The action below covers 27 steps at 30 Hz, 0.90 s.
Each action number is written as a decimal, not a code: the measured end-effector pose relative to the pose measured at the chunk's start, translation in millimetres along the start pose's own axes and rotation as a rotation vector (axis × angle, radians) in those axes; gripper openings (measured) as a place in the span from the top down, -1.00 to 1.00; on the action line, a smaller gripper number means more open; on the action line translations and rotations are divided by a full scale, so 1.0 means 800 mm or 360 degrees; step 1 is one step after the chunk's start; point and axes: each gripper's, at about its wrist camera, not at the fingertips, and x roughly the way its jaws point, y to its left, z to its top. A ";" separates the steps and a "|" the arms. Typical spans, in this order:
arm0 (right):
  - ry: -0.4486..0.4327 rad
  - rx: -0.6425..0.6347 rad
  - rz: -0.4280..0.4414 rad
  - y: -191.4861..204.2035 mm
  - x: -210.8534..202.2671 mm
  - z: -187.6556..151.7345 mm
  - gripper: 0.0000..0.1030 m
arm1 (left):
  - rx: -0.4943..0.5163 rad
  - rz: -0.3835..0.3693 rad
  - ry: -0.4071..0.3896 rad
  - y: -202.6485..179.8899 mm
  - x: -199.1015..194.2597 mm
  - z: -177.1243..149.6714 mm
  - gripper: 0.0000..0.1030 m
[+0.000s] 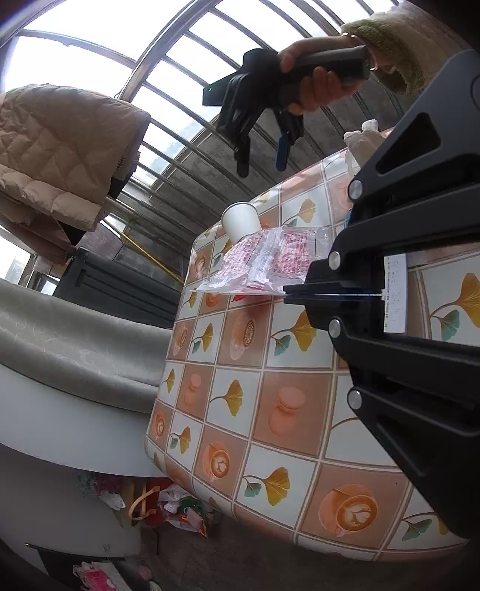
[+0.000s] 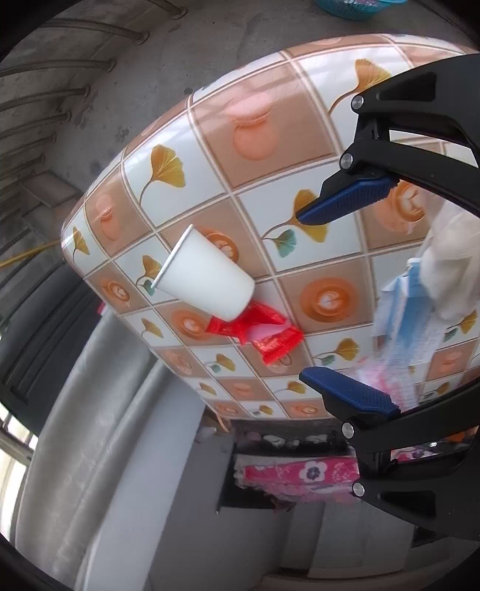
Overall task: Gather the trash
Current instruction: 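Grasp the white paper cup with the right gripper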
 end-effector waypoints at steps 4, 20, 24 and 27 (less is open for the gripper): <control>-0.0043 -0.0027 -0.0237 0.026 0.050 0.032 -0.51 | -0.0028 -0.0006 -0.0002 0.012 -0.001 -0.002 1.00; -0.0054 0.0416 -0.0086 -0.019 0.111 0.068 -0.24 | -0.0047 -0.0044 -0.0002 0.017 0.002 -0.004 1.00; -0.0049 0.0432 0.0014 -0.029 0.095 0.062 -0.20 | -0.0046 -0.0043 -0.0005 0.016 0.000 -0.003 1.00; -0.0054 0.0420 0.0117 -0.035 0.068 0.056 -0.20 | -0.0036 -0.0048 -0.0014 0.011 -0.005 -0.002 1.00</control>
